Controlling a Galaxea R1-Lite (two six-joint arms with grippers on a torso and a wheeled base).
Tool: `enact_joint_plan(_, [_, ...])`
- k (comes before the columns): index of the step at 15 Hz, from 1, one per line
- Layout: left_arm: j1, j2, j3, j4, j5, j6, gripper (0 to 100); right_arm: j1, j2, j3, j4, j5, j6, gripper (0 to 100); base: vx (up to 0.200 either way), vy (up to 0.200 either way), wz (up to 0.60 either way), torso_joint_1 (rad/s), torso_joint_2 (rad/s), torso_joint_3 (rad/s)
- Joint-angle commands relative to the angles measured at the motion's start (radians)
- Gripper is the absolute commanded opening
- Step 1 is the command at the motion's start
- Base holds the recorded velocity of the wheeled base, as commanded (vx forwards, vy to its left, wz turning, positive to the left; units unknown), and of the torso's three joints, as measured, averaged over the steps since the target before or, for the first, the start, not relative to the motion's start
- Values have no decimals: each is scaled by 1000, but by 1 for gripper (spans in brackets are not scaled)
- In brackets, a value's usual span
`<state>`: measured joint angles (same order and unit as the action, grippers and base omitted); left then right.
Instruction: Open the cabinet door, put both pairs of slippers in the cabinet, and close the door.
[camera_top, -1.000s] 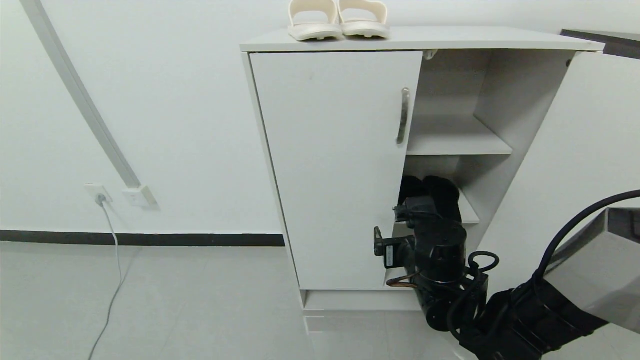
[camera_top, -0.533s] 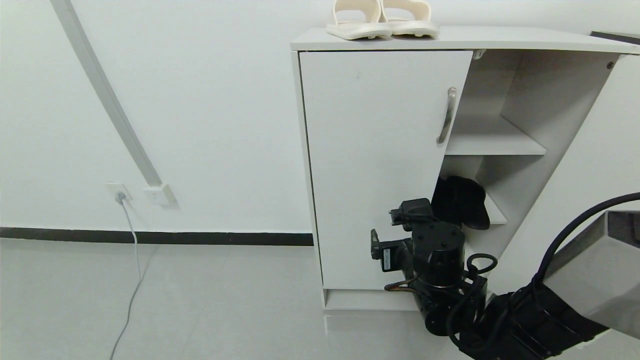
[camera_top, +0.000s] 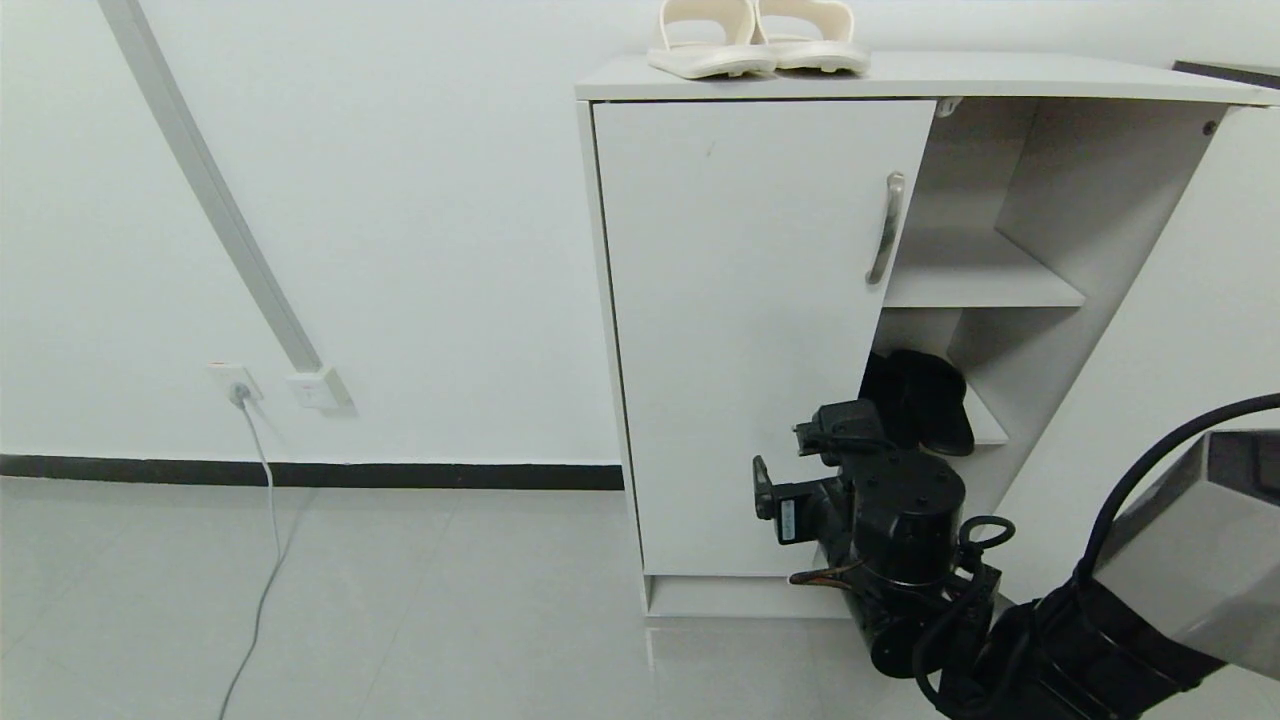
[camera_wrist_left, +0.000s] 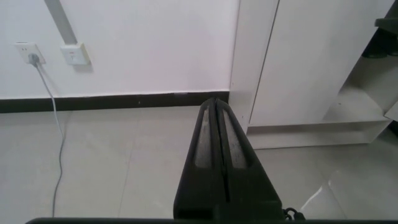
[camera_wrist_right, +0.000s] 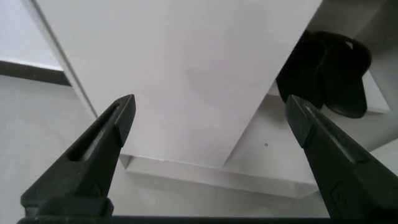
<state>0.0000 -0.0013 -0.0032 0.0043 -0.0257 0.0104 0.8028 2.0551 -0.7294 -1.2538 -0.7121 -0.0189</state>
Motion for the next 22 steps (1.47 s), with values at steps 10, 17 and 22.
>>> enact_joint_plan(10, [0, 1, 0, 0, 0, 0, 0, 0, 5, 7, 2, -1, -10, 100, 0, 0, 0, 0, -50, -85])
enact_joint_plan(17, [0, 1, 0, -1, 0, -1, 0, 1, 7, 8, 2, -1, -10, 100, 0, 0, 0, 66, -479, -366])
enact_joint_plan(22, [0, 1, 0, -1, 0, -1, 0, 3, 10, 8, 4, -1, -10, 100, 0, 0, 0, 138, -462, -333])
